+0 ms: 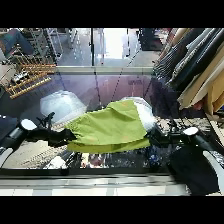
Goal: Fold the clothes and pants, and hang the long-sleeved shirts on hangers.
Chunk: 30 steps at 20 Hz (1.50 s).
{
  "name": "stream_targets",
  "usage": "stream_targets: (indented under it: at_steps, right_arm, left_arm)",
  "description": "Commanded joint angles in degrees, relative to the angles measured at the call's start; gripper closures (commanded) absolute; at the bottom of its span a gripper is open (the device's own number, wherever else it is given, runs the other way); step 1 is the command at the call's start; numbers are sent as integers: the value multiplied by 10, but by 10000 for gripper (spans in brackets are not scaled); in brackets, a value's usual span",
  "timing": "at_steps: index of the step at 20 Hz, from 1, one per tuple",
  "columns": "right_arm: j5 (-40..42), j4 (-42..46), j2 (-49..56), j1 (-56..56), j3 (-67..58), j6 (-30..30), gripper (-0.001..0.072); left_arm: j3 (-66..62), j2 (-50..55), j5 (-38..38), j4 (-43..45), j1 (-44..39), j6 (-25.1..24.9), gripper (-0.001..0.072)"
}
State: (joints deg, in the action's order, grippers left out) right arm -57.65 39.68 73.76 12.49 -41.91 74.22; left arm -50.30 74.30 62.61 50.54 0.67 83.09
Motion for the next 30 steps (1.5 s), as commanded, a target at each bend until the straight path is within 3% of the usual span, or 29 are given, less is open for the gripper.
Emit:
stream_targets:
  at_steps: [1,2,3,4,5,6,9,10,12,14,19,21,26,27,28,29,30]
  right_arm:
    - [46,-24,28,-31,2,-5,200]
    - [68,-29,36,-40,2,-5,211]
    - [87,-36,42,-45,2,-5,216]
    - [102,-42,45,-46,2,-5,243]
    - [118,-47,45,-46,2,-4,313]
    - [134,-49,45,-46,0,-4,335]
    - [164,-67,45,-46,-16,-4,648]
    - [165,-72,45,-46,-30,-4,701]
    - [108,-63,37,-46,-81,-46,702]
    - [-3,-20,-1,-46,-144,-64,703]
    - [-154,246,-136,-47,-107,16,703]
    - [-169,250,-144,-47,-37,16,703]
    - [-104,221,-118,-68,87,13,701]
    - [-109,223,-110,-69,89,12,695]
    - [-118,233,-105,-68,86,12,554]
    - [-134,242,-105,-61,79,5,316]
    - [-166,240,-106,-47,67,-19,163]
  left_arm:
    - [17,5,-93,0,-39,48,105]
    - [17,8,-107,0,-44,61,128]
    - [17,10,-115,0,-45,70,248]
    - [17,12,-120,0,-45,69,436]
    - [17,12,-128,0,-44,68,598]
    - [17,11,-142,0,-43,65,691]
    - [17,11,-170,0,-41,65,689]
    - [17,11,-170,0,-41,64,689]
    - [17,11,-162,0,-41,45,690]
    - [17,11,-154,4,-41,30,690]
    - [17,11,-135,46,-41,30,690]
    - [17,11,-134,48,-41,30,690]
    - [17,11,-131,48,-42,29,686]
    - [17,11,-125,48,-40,25,611]
    - [16,9,-111,48,-38,3,406]
    - [11,8,-83,48,-31,-18,231]
    - [1,7,-47,50,-19,-39,198]
